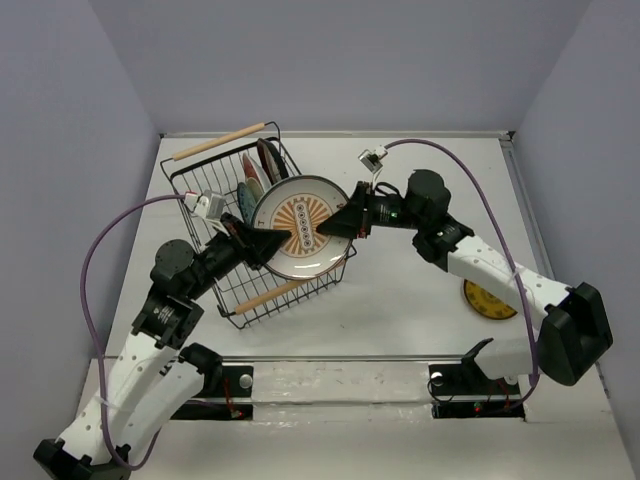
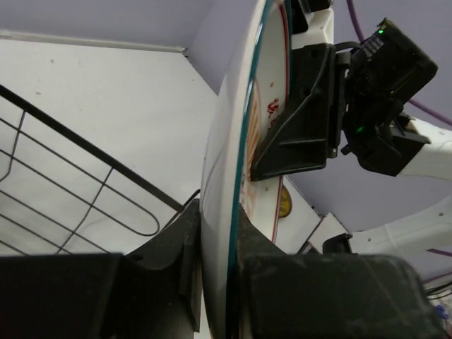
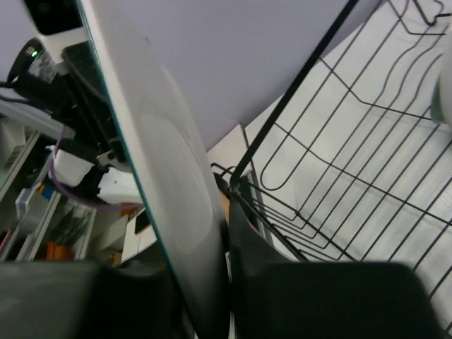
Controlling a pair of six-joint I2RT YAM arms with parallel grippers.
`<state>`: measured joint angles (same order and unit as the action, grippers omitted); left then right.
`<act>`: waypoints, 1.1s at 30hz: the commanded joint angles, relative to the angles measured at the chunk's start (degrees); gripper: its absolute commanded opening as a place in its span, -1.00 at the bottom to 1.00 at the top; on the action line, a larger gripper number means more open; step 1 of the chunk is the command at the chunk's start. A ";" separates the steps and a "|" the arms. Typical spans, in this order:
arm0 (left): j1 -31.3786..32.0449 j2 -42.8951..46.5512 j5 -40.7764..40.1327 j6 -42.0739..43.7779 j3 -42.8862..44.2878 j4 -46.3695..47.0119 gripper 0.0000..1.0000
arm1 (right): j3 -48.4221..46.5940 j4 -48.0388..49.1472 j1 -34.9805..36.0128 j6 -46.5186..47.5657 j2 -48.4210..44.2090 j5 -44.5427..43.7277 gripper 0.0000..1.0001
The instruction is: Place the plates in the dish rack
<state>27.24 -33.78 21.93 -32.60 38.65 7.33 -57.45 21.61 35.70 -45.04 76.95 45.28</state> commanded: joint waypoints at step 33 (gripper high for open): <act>0.00 24.46 -46.72 16.51 -0.51 -17.36 0.98 | -90.11 -41.30 28.02 31.75 62.18 -99.75 -0.87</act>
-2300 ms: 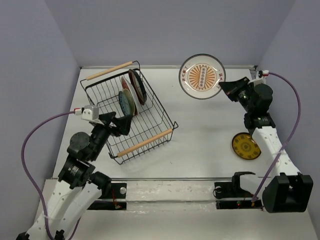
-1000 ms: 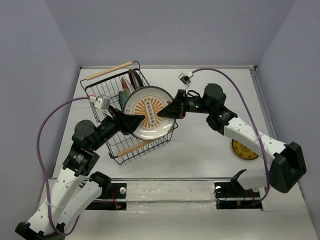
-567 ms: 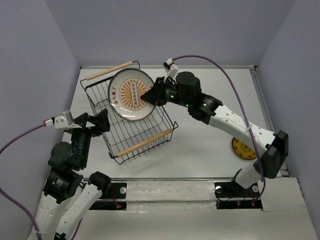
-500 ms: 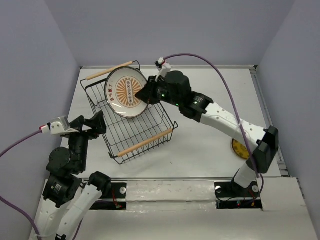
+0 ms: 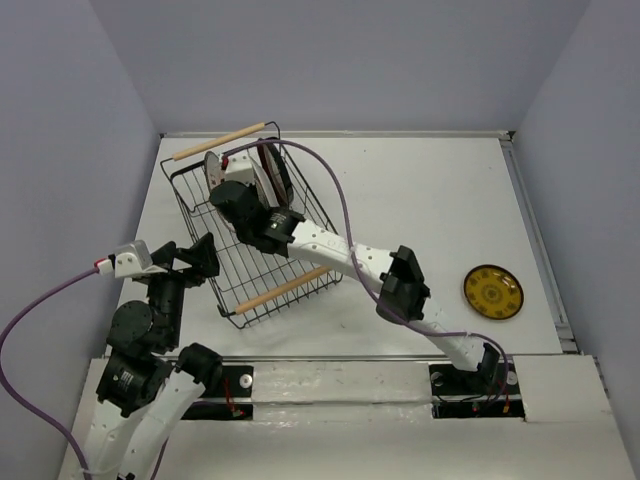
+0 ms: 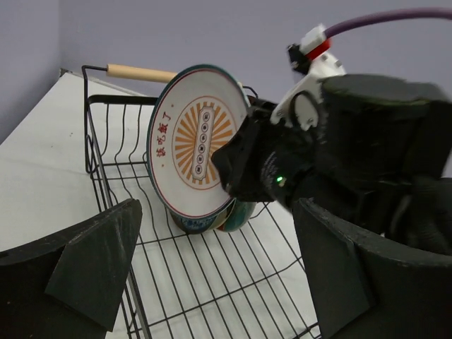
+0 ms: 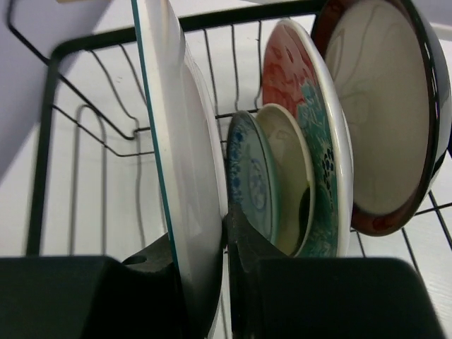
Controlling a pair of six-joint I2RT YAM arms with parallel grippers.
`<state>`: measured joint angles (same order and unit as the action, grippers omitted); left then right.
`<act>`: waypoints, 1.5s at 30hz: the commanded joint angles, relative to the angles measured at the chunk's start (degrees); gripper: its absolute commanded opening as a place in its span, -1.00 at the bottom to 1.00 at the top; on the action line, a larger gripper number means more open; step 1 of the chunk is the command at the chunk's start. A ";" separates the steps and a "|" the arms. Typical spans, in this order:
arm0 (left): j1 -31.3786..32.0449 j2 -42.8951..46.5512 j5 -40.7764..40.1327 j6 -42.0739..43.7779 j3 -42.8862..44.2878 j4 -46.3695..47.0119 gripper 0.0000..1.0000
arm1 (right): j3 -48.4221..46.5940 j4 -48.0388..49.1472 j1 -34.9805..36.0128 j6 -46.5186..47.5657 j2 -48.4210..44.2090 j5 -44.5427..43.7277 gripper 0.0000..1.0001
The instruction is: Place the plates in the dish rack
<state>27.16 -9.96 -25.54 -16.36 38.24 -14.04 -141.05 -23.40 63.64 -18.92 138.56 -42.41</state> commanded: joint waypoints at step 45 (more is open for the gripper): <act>0.97 1.69 1.72 1.24 -0.80 5.78 0.98 | -4.14 16.89 -0.44 9.42 12.35 -9.00 -0.07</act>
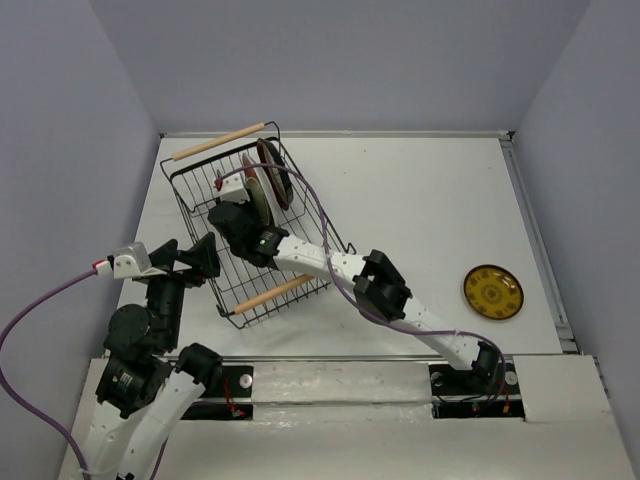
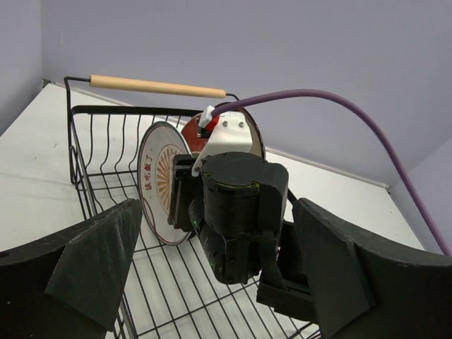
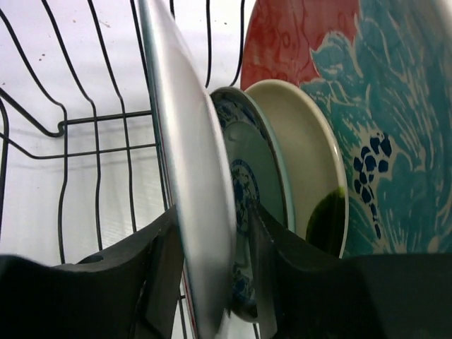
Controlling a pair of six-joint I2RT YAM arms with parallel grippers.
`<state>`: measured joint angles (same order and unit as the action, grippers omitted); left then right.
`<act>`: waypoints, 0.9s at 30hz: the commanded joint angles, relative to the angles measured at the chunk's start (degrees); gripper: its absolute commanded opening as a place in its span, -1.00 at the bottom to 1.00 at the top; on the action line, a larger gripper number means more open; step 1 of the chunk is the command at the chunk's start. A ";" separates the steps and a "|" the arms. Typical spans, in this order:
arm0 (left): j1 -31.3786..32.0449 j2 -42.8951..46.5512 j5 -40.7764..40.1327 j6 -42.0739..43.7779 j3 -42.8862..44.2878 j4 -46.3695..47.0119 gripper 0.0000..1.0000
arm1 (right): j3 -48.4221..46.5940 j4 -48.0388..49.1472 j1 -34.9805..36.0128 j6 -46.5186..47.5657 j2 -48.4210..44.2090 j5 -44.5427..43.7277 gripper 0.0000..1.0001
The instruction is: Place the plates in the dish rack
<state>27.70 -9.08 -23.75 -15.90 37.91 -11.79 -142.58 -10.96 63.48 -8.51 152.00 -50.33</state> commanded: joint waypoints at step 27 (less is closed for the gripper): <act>0.42 1.08 3.97 0.96 -1.00 3.53 0.98 | 66.76 2.88 -18.79 -24.07 -68.02 17.44 0.04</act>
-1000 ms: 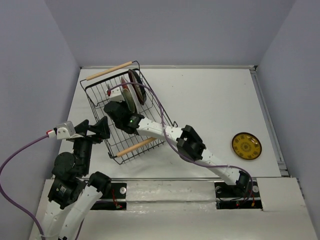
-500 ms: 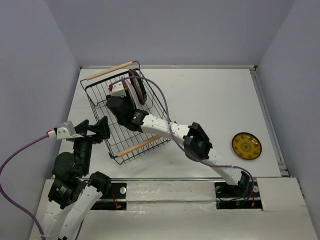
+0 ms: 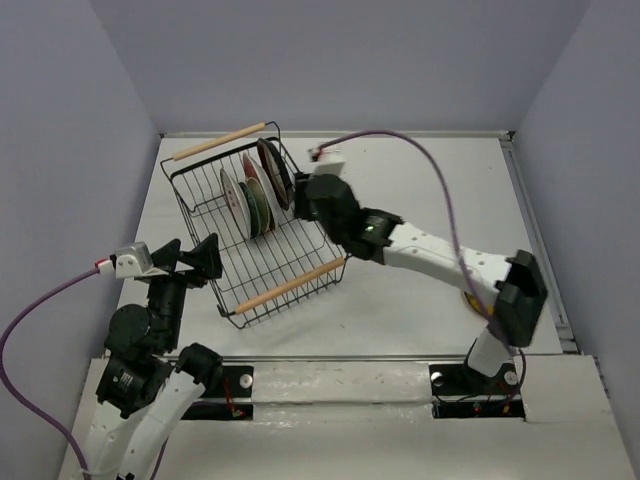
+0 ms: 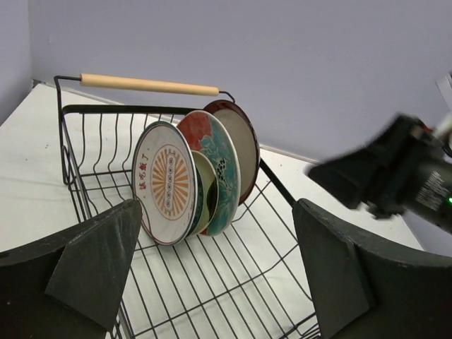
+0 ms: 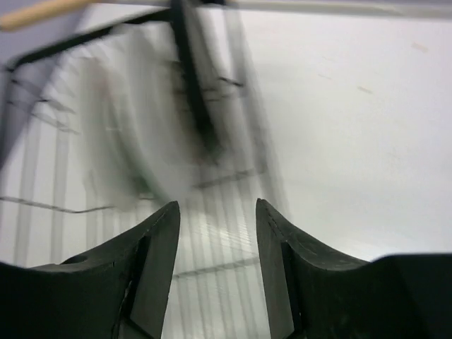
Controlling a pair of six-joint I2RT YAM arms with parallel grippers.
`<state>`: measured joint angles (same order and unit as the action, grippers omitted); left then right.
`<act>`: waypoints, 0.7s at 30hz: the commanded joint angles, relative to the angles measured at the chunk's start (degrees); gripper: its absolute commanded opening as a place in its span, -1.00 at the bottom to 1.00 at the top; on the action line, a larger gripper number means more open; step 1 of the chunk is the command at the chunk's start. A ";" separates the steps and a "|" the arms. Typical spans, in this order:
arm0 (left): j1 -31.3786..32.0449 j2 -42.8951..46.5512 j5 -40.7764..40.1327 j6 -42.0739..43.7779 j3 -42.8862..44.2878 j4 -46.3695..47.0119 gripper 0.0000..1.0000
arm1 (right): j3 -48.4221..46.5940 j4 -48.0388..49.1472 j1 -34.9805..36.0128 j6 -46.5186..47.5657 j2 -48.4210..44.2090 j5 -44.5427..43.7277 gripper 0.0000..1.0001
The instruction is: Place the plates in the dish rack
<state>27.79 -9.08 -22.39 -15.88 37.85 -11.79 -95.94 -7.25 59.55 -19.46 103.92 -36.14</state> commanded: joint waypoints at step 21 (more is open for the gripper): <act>3.32 7.94 3.06 1.03 -1.28 3.79 0.98 | 66.59 -20.70 -92.94 -24.31 -55.67 25.06 0.45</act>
<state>30.37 -1.65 -19.11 -15.66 36.82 -10.83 -28.84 -25.54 -29.15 -43.92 47.94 -17.10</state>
